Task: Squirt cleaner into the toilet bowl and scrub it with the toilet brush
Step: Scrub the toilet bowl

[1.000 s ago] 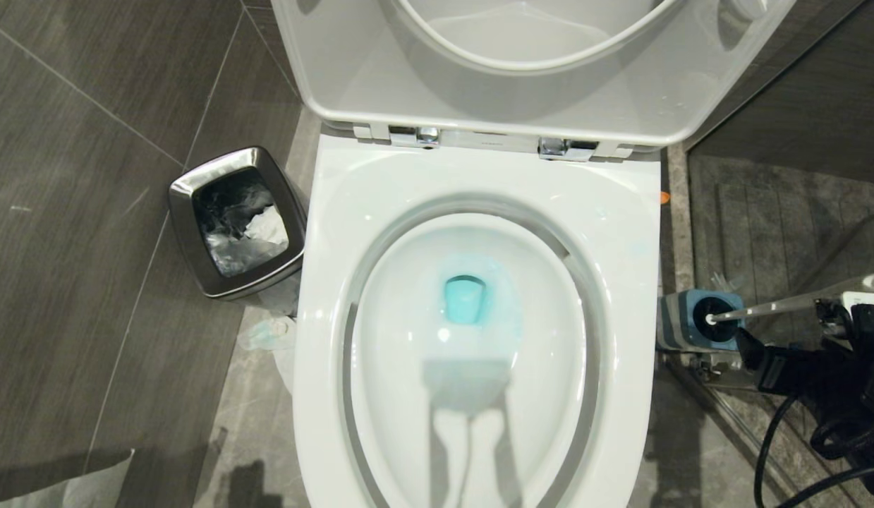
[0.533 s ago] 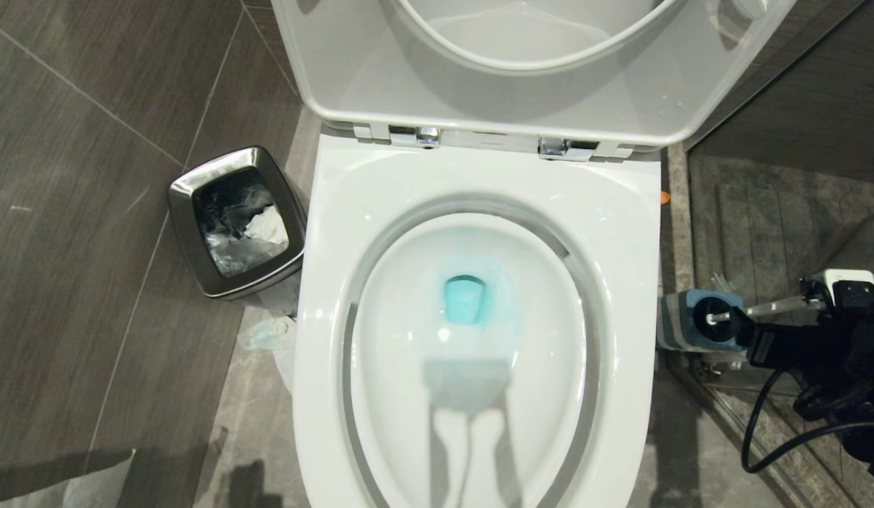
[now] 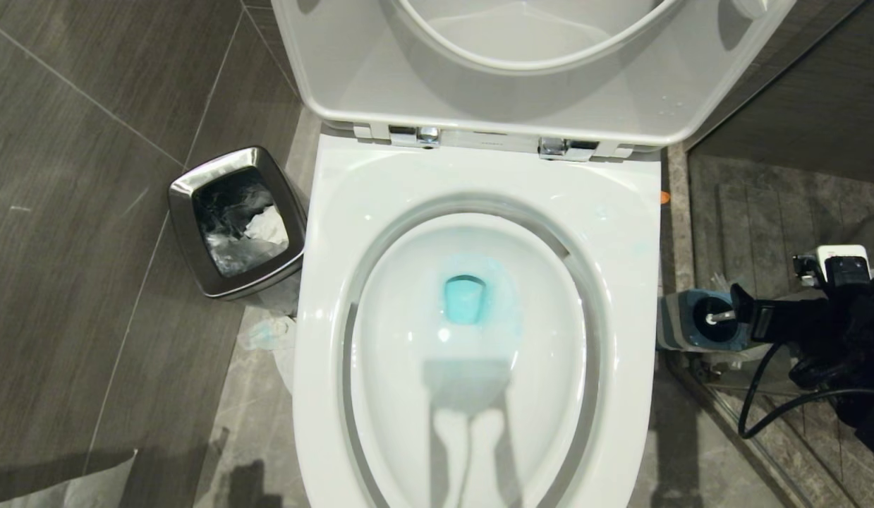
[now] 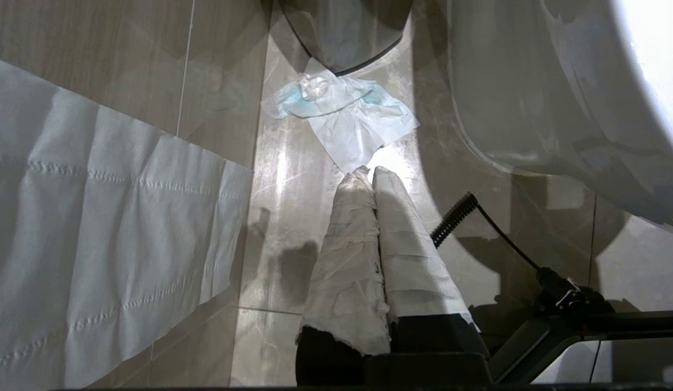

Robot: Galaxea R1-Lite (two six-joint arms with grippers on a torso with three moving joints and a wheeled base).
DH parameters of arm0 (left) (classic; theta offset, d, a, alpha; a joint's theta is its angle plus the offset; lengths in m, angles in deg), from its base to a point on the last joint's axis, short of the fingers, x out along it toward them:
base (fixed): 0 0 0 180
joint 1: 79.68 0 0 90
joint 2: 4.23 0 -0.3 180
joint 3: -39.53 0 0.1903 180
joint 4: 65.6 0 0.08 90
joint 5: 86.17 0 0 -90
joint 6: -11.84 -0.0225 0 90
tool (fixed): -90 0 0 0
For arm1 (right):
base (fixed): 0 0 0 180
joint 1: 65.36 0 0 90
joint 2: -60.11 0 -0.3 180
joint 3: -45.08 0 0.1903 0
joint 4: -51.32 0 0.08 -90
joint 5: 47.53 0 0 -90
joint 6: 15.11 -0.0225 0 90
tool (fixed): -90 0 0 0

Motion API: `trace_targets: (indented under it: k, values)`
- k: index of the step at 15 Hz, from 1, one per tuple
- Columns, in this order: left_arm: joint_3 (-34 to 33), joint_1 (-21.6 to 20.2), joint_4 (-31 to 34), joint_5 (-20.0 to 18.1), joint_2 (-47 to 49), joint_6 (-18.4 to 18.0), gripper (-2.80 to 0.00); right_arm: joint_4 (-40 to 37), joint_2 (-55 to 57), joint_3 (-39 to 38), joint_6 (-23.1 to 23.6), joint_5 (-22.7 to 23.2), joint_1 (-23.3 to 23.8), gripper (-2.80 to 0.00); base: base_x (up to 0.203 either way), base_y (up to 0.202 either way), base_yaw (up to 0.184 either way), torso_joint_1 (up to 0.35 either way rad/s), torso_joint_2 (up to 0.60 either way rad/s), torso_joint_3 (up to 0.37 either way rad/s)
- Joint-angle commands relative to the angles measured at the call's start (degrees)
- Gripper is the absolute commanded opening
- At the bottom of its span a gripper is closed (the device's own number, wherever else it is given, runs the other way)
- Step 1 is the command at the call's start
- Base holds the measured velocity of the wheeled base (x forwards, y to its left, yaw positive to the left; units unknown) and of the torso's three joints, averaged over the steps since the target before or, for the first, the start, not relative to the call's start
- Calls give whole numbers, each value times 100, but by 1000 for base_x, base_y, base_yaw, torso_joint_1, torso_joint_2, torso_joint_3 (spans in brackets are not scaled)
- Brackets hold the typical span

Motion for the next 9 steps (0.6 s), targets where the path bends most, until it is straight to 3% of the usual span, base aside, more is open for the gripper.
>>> trace_targets:
  k: [1,9]
  values:
    - [-9,0,0,1,-2,0,-280,37,87,181,50,14,153,0,0,0,0,0,0,0]
    - [-9,0,0,1,-2,0,-280,18,324,533,80,41,226,0,0,0,0,0,0,0]
